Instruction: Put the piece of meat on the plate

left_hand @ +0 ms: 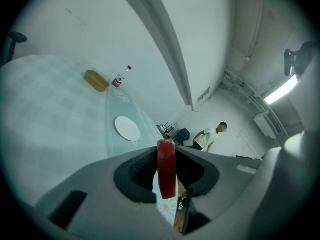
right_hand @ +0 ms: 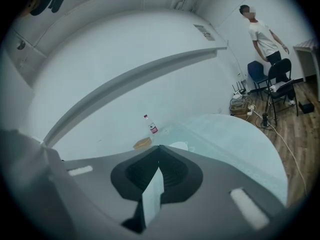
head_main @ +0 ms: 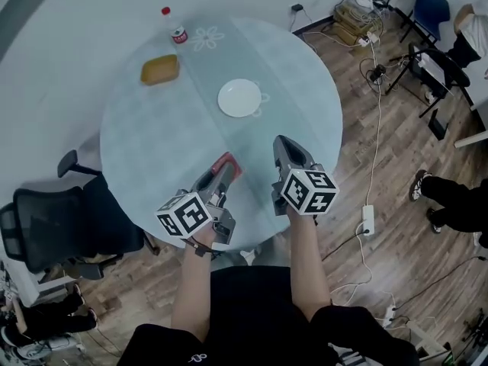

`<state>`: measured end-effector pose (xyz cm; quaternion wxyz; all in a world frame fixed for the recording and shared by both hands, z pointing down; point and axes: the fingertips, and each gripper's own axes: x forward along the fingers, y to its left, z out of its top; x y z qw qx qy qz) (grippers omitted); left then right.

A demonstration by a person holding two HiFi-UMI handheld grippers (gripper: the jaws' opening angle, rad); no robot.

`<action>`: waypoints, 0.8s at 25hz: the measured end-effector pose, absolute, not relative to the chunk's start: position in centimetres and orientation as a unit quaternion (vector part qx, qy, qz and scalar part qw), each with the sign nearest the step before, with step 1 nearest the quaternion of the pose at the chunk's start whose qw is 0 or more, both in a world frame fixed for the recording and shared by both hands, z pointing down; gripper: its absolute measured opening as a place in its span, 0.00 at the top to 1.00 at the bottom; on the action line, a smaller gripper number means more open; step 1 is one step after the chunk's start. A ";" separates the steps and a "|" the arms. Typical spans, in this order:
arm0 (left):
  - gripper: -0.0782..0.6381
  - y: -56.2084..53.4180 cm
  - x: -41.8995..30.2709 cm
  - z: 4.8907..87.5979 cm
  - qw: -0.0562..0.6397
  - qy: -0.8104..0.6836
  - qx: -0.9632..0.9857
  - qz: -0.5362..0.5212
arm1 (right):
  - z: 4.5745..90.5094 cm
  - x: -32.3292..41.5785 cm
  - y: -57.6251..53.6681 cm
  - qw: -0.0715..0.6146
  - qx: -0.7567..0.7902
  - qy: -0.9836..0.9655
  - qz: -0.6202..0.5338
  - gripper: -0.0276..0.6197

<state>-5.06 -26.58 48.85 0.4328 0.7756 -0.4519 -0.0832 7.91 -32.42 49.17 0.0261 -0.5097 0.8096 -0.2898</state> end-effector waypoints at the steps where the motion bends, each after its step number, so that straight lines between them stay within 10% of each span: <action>1: 0.76 -27.1 -6.0 49.7 0.441 -0.460 0.766 -0.080 | 49.5 7.1 -32.8 0.022 -0.506 0.811 -0.293 0.94; 20: 0.76 -48.5 -4.9 59.7 0.475 -0.410 0.776 0.060 | 54.1 13.7 -31.9 0.018 -0.621 0.697 -0.359 0.94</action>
